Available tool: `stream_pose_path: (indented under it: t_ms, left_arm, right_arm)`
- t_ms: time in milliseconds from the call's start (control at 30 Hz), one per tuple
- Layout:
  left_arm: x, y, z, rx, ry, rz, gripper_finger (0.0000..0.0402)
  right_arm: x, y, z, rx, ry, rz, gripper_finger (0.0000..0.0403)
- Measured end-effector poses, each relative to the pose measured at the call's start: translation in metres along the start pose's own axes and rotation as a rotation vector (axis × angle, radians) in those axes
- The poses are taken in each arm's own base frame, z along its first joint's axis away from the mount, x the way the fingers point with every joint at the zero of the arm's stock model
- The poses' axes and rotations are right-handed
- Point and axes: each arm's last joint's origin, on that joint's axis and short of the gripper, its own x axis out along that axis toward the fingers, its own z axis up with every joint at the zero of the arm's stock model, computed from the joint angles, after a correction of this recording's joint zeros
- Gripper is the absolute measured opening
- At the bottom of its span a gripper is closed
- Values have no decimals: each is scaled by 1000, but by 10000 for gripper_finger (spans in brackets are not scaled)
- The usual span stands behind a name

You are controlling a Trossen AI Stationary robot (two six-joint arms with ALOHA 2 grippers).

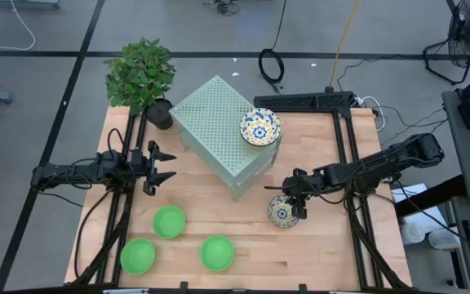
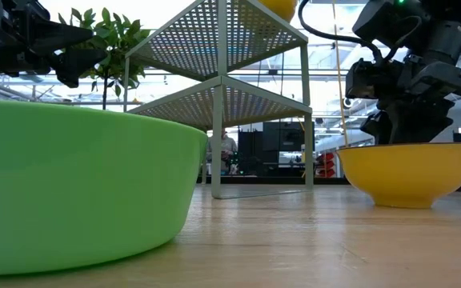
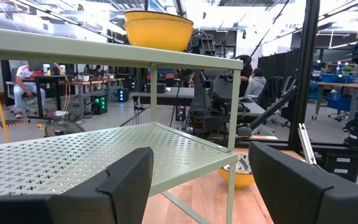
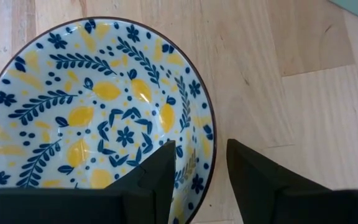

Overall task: Pick & Place Mini bowls
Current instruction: Stack the yellow patterned bowl on the yellow patterned bowl on the shelf

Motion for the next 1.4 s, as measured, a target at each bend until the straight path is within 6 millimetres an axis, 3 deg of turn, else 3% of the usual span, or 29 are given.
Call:
stream_pose_path:
  t_ms: [1167,1400]
  left_arm:
    - [0,0,0,0,0,0,269]
    - [0,0,0,0,0,0,269]
  right_arm:
    - [0,0,0,7,0,0,129]
    - [0,0,0,7,0,0,106]
